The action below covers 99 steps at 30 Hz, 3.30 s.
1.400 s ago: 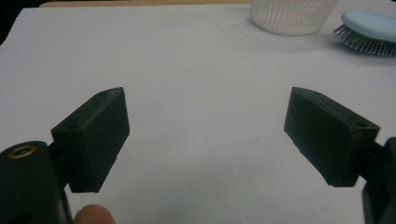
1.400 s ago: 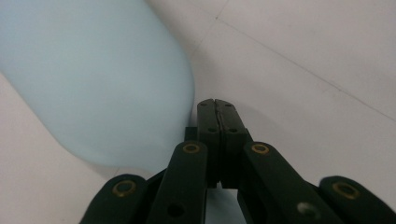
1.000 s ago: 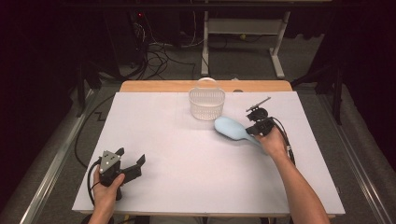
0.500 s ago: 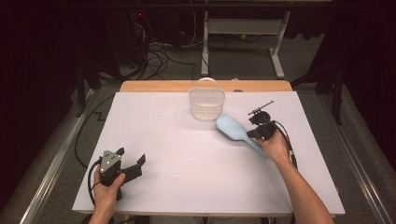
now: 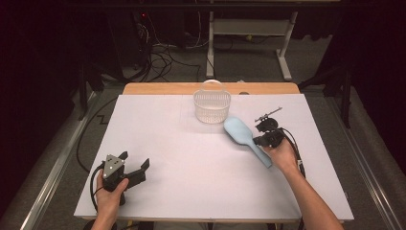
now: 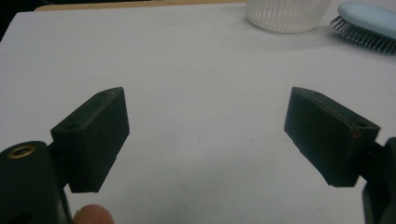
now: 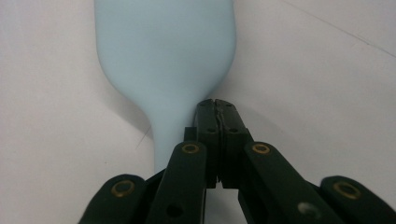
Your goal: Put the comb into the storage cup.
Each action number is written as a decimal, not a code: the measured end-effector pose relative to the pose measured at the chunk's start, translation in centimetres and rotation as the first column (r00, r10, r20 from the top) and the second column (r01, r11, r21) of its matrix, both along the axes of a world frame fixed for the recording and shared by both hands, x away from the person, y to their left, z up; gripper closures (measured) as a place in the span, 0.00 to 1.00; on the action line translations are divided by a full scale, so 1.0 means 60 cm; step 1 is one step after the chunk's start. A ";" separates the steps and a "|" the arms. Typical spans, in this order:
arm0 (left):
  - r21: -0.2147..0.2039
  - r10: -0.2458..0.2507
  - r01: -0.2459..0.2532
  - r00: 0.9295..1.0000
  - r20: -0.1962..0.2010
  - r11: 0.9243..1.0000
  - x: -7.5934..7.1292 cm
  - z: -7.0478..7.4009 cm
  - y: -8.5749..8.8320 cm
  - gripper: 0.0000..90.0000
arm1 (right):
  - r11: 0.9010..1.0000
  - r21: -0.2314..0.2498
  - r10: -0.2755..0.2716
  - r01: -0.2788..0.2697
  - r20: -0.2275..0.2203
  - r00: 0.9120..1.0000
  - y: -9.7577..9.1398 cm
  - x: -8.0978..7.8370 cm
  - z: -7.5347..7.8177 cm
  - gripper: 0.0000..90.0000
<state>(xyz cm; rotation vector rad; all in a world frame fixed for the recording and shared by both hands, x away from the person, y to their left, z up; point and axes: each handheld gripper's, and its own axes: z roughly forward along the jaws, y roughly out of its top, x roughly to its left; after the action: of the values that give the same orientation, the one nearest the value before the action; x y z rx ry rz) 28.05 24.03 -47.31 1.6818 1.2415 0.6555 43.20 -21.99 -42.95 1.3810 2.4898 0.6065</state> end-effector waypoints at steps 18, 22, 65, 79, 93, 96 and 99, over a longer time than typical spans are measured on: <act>0.004 -0.021 0.021 1.000 0.014 1.000 0.000 0.002 -0.004 0.15 | 1.000 0.012 0.002 -0.002 0.007 1.000 -0.001 -0.032 -0.001 0.97; 0.002 -0.024 0.024 1.000 0.014 1.000 0.000 0.003 -0.004 0.15 | 1.000 0.020 -0.004 0.003 0.011 1.000 -0.005 -0.036 -0.002 0.93; -0.019 -0.038 0.039 0.999 0.011 0.999 0.001 0.010 -0.004 0.18 | 0.999 -0.031 -0.041 0.040 -0.023 0.999 0.052 -0.015 -0.022 0.67; 0.046 -0.067 0.068 0.998 -0.010 0.997 0.007 0.003 -0.018 0.17 | 0.998 -0.052 -0.035 0.034 -0.015 0.999 0.052 -0.013 -0.020 0.78; 0.025 -0.044 0.045 0.999 -0.020 0.999 0.016 0.004 -0.011 0.18 | 0.998 0.056 -0.019 0.017 0.043 0.999 0.019 -0.031 0.017 0.78; 0.012 -0.049 0.049 0.999 -0.022 0.999 0.018 0.006 -0.012 0.18 | 0.997 0.079 -0.007 0.002 0.058 0.998 0.013 -0.040 0.024 0.78; 0.010 -0.048 0.048 0.999 -0.025 0.999 0.019 0.008 -0.011 0.18 | 0.994 0.105 0.007 -0.016 0.081 0.997 0.006 -0.050 0.029 0.78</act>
<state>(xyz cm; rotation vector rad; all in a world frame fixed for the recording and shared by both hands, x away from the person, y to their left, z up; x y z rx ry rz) 29.19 23.37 -46.83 1.7281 1.2130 0.6145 40.18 -21.62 -41.21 1.3509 2.4358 0.7912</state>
